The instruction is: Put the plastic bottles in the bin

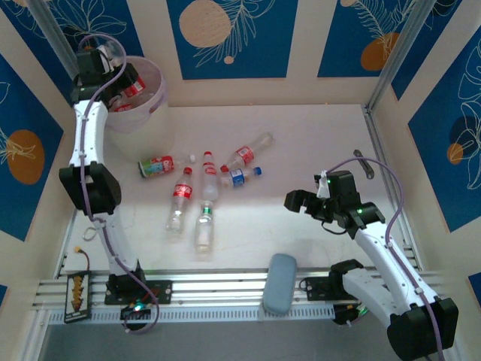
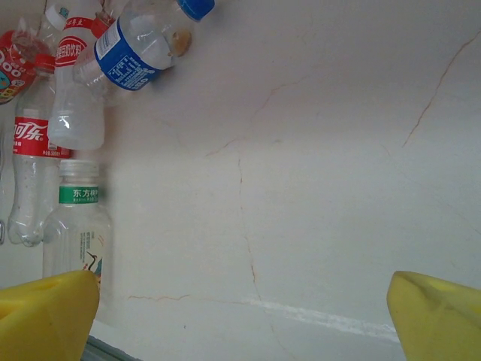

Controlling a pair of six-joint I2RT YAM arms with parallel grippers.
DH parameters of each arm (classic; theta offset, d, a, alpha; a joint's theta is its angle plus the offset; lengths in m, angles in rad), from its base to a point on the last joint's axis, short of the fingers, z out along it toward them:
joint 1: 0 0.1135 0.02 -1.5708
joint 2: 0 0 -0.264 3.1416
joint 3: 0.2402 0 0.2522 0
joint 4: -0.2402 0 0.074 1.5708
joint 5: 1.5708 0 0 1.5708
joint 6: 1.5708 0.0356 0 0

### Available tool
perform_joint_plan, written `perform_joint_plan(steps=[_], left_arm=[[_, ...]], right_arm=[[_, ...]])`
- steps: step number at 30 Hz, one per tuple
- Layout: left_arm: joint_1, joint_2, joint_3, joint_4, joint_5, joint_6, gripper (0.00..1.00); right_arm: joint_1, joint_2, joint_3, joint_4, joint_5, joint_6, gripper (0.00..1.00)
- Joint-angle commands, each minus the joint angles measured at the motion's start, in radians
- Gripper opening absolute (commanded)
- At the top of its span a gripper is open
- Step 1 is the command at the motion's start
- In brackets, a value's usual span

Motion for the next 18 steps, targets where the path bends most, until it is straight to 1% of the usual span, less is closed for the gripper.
perform_joint_plan(steps=[1, 5, 11, 17, 18], left_arm=[[-0.016, 0.035, 0.040, -0.054, 0.065, 0.039, 0.00], [-0.022, 0.054, 0.034, -0.078, 0.065, 0.054, 0.00], [-0.022, 0.083, 0.025, -0.071, 0.093, 0.031, 0.00], [-0.024, 0.083, -0.023, -0.051, 0.077, 0.053, 0.00], [-0.022, 0.081, -0.024, -0.053, 0.079, 0.061, 0.09]], right_arm=[[-0.001, -0.016, -0.026, 0.017, -0.016, 0.016, 0.98], [0.001, -0.019, -0.035, 0.013, -0.013, 0.016, 0.98], [0.007, -0.034, -0.038, 0.018, -0.008, 0.014, 0.98], [0.011, -0.035, -0.041, 0.017, -0.005, 0.013, 0.98], [0.010, -0.034, -0.040, 0.017, -0.005, 0.012, 0.98]])
